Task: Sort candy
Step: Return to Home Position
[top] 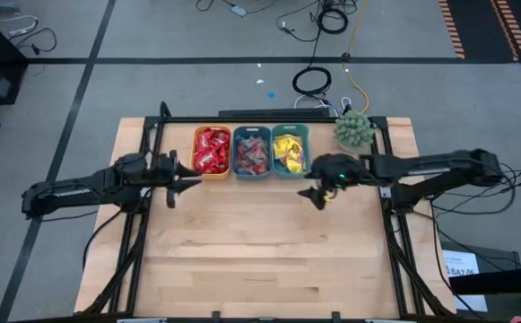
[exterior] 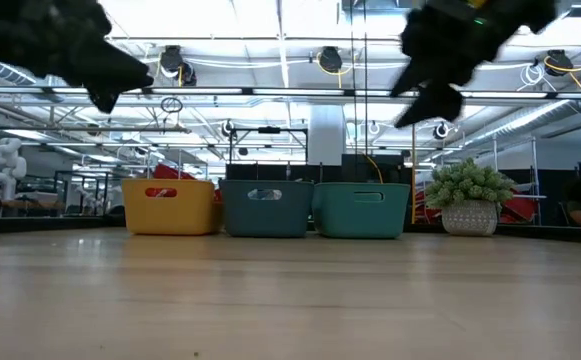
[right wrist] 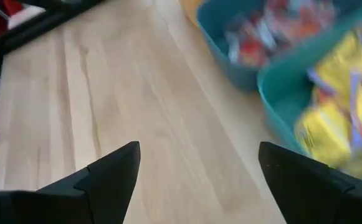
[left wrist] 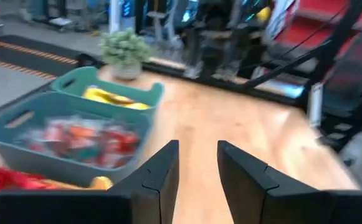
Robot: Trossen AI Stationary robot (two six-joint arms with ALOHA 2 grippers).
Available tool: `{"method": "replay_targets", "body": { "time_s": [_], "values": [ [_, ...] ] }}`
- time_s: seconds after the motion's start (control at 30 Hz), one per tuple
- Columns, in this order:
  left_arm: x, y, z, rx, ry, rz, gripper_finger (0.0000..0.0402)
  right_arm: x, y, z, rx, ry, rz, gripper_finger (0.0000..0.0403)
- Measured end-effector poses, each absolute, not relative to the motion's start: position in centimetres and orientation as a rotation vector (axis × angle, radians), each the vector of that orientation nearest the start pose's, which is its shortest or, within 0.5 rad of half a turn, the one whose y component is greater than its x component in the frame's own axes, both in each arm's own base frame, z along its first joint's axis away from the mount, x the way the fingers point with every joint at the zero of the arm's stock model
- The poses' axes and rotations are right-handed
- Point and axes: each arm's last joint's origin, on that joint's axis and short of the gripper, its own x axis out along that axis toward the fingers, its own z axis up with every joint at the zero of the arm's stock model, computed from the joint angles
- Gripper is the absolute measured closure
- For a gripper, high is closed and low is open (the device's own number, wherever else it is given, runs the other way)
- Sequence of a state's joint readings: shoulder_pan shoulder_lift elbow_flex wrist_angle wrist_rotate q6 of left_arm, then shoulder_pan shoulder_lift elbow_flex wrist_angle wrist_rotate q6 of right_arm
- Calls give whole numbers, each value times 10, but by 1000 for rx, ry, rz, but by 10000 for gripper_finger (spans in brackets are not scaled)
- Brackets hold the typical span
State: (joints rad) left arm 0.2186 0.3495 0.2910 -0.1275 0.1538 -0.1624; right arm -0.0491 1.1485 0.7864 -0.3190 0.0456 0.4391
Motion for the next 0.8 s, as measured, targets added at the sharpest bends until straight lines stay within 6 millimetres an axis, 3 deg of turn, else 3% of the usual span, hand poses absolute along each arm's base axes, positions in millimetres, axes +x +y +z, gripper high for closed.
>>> {"method": "replay_targets", "body": {
  "time_s": [0.2,0.4,0.67,0.8],
  "values": [
    [109,10,185,-226,98,41,283,197,-7,241,551,595,-255,83],
    [106,3,165,-228,24,-4,283,179,4,236,448,560,-153,83],
    [96,4,179,-52,-139,52,283,176,11,236,448,541,-96,83],
    [96,4,180,-45,-158,65,283,176,11,236,445,541,-93,83]
  ]
}}
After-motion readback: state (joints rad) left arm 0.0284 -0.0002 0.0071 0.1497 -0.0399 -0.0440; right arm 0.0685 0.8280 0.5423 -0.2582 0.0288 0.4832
